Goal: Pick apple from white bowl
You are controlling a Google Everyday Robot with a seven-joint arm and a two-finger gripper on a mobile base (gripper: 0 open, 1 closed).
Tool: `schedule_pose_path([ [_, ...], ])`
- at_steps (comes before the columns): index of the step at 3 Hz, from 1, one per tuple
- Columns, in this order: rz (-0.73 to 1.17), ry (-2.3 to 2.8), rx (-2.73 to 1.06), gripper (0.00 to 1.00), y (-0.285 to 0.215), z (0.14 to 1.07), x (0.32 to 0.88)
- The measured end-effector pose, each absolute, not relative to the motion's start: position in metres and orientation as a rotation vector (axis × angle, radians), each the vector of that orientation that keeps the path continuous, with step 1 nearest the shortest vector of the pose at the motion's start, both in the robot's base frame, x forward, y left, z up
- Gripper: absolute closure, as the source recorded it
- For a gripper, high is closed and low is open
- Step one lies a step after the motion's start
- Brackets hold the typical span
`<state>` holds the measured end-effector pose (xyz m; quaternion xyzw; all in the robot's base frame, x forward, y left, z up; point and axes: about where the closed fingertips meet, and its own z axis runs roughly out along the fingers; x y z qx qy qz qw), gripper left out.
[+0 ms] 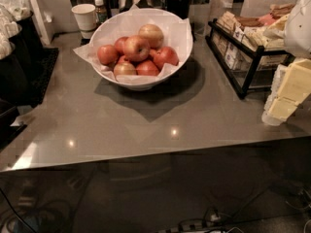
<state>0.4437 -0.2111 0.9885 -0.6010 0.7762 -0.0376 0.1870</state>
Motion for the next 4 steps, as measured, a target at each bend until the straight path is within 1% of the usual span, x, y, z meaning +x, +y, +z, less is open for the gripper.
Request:
schedule_pose_path([
  [1,0.019,2.084,-1.716,0.00,-0.188,1.001,0.467],
  [2,0.235,1.877,-1.722,0.00,-0.125,1.036,0.509],
  [3,0.229,1.817,-1.687,0.00,-0.121,1.062,0.513],
  [4,0.237,1.841,-1.624,0.00,-0.124,1.053,0.518],
])
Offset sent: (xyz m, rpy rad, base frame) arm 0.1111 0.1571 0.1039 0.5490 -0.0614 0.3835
